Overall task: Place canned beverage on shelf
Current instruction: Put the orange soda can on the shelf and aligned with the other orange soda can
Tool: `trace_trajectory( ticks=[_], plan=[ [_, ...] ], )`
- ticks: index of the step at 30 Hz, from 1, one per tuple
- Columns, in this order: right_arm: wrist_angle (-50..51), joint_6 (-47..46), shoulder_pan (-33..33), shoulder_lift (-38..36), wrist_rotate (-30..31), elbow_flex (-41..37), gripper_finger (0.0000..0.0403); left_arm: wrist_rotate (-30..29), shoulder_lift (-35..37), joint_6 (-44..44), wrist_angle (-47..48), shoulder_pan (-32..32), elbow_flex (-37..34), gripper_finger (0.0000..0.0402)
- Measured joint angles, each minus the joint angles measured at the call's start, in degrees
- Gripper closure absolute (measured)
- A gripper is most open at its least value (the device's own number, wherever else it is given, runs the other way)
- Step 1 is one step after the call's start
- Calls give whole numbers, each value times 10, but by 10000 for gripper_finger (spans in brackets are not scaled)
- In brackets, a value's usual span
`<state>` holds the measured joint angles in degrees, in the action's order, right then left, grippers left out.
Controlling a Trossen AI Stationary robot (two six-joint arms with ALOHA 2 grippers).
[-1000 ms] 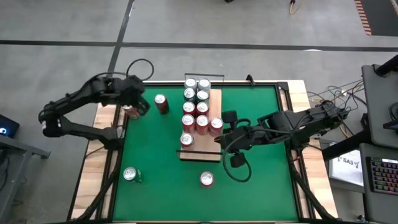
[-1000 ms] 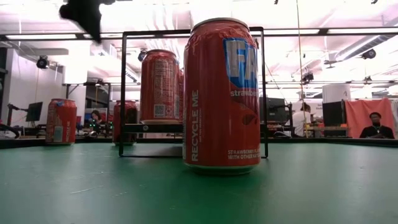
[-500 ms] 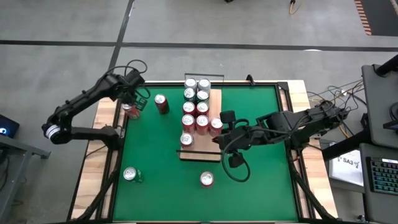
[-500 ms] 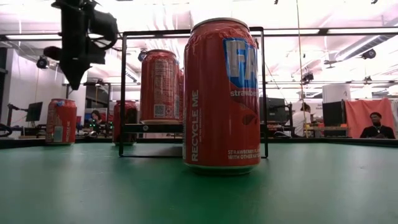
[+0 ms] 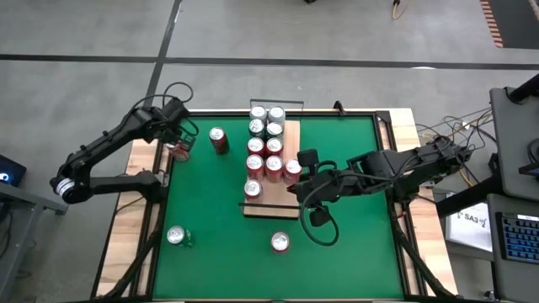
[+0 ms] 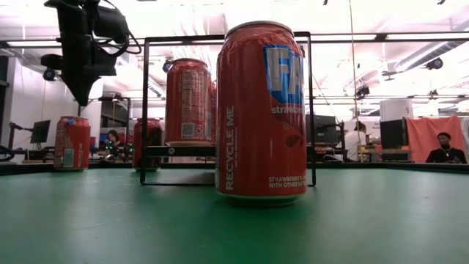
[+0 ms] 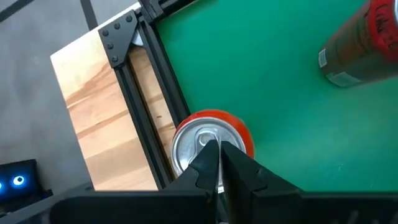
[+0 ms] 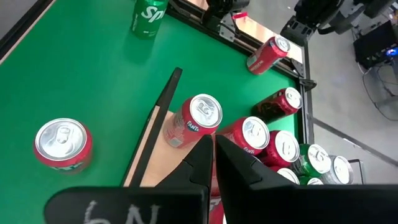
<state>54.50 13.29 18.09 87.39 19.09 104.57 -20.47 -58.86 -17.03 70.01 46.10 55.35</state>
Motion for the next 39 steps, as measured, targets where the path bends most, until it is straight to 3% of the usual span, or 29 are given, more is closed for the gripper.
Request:
trace_trajectory(
  ticks=[3, 7, 12, 17, 21, 25, 39],
  plan=[
    [-2, 4, 0, 0, 0, 0, 394, 0, -3, -1, 0, 0, 0, 391],
    [-3, 8, 0, 0, 0, 0, 394, 0, -13, -7, 0, 0, 0, 344],
    [-3, 10, 0, 0, 0, 0, 394, 6, -36, -13, 21, 0, 0, 243],
    [-3, 12, 0, 0, 0, 0, 394, -30, -48, -32, 30, 1, 0, 130],
    [-3, 13, 0, 0, 0, 0, 394, -22, -49, -20, 26, 1, 0, 69],
    [-3, 13, 0, 0, 0, 0, 394, -6, -49, -15, 25, 1, -4, 50],
    [-3, 10, 0, 0, 0, 0, 394, -16, -49, -33, -67, 2, -90, 61]
  ],
)
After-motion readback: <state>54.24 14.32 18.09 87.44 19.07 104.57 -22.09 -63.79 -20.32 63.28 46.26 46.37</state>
